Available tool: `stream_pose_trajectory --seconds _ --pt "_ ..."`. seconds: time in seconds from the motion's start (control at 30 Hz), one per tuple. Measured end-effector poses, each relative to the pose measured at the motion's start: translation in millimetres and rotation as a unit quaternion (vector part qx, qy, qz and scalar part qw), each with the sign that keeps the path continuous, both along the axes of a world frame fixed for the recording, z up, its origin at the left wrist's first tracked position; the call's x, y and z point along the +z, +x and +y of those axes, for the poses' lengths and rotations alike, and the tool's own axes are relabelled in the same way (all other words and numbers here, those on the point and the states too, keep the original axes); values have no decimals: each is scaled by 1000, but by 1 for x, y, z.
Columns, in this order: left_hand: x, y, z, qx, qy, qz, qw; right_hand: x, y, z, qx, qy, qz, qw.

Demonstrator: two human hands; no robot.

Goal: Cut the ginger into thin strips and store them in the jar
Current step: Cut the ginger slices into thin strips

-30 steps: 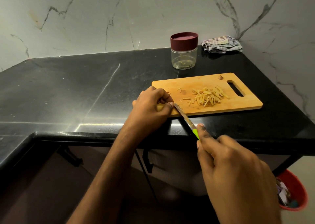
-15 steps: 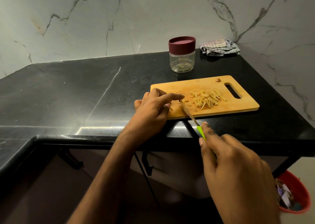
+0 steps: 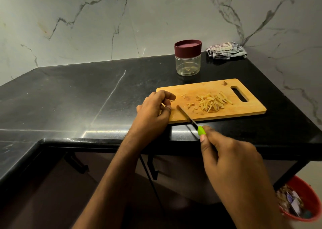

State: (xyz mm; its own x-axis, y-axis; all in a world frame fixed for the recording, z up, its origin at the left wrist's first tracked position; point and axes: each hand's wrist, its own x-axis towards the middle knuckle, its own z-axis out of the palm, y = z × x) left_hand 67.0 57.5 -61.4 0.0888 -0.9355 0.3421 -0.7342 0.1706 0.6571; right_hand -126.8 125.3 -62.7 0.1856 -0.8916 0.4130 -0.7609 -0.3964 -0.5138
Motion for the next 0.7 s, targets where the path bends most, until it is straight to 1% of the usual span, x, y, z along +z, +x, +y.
stream_pose_trajectory --seconds 0.07,0.13,0.3,0.43,0.57,0.7 --pt "1 -1 1 4 8 -30 999 3 -6 -7 -22 7 7 1000" --pt "1 -2 2 9 8 -60 998 5 -12 -14 -48 -7 16 999" --pt "1 -5 3 6 4 -101 995 3 -17 -16 -86 -6 18 996" --pt "0 -5 3 9 3 -122 993 1 -19 -16 -63 -43 -18 997" --pt "0 -6 4 9 3 -126 992 1 -23 -20 -67 -34 4 997" --pt "0 -3 3 18 -1 -99 995 4 -22 -20 -48 -52 -32 997"
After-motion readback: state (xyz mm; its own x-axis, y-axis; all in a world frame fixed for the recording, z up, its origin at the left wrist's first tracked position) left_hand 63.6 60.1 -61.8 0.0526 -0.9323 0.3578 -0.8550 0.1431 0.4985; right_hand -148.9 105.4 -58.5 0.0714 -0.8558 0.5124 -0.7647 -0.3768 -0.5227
